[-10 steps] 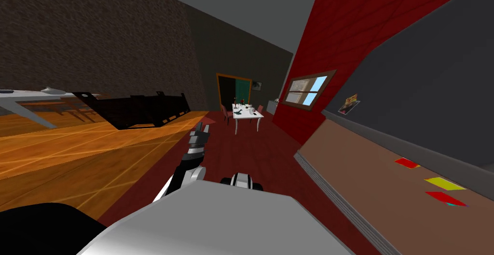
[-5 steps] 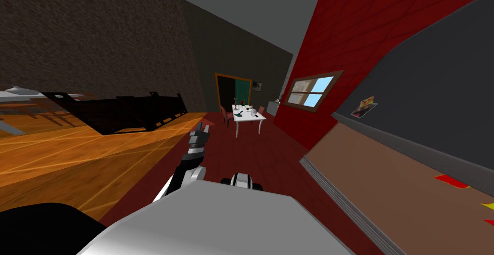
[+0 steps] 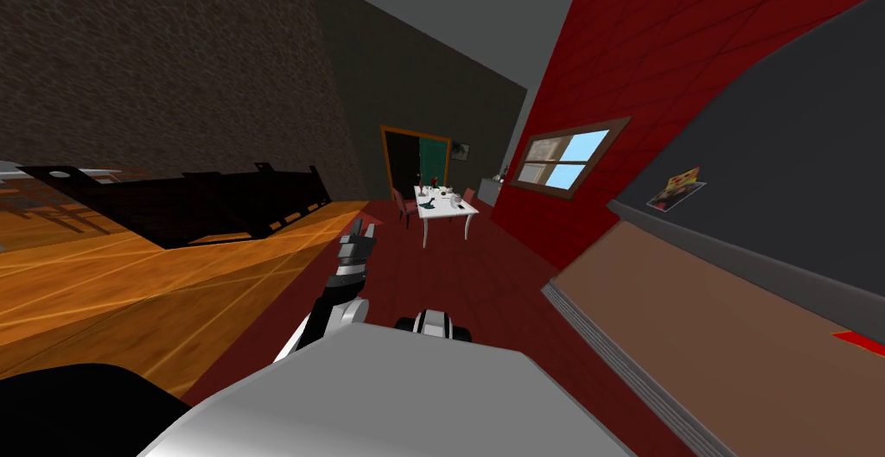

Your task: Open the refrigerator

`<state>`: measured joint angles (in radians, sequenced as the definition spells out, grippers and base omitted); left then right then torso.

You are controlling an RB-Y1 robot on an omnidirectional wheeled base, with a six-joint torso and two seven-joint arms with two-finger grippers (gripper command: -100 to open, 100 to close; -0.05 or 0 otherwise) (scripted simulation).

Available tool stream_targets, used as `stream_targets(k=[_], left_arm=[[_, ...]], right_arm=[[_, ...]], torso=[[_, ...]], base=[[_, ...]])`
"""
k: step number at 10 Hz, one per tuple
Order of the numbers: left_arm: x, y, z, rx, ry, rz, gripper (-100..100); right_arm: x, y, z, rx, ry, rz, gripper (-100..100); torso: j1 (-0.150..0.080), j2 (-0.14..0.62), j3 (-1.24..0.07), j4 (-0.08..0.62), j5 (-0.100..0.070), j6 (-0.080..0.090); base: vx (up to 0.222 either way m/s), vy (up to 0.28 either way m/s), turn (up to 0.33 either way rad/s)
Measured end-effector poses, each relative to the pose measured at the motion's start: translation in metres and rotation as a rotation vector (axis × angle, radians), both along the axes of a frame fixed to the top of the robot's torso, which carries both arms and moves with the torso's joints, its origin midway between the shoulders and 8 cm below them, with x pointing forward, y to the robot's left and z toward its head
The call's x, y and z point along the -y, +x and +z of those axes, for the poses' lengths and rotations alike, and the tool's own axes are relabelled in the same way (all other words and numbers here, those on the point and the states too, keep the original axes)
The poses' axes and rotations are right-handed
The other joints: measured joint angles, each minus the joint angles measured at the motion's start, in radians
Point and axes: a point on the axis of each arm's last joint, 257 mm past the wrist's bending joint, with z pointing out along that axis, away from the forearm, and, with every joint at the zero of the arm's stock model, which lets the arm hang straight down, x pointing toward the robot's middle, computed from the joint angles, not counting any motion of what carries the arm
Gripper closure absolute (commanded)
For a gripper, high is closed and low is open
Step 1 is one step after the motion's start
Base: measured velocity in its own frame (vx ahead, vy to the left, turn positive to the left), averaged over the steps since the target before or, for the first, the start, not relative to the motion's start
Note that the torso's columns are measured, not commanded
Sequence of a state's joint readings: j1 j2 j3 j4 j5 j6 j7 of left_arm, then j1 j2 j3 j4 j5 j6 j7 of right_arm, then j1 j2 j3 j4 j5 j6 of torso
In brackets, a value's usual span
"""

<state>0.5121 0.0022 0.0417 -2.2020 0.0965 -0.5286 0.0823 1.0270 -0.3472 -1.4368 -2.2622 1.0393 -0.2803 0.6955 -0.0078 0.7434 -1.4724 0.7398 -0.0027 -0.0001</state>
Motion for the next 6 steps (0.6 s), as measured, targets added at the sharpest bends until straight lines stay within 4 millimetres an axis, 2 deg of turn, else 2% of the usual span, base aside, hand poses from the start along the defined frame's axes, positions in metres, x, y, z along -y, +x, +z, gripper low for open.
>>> stream_targets(k=[2, 6], left_arm=[[0.000, 0.000, 0.000, 0.000, 0.000, 0.000, 0], [0.000, 0.000, 0.000, 0.000, 0.000, 0.000, 0]], right_arm=[[-0.005, -0.002, 0.016, -0.006, -0.001, 0.013, -100], [-0.009, 0.001, 0.032, -0.016, 0.009, 0.034, -100]], torso=[[0.010, -0.006, -0.006, -0.001, 0.007, -0.001], [0.022, -0.011, -0.014, -0.002, 0.020, -0.005]], base=[[0.033, -0.006, -0.069], [0.017, 0.004, -0.035]])
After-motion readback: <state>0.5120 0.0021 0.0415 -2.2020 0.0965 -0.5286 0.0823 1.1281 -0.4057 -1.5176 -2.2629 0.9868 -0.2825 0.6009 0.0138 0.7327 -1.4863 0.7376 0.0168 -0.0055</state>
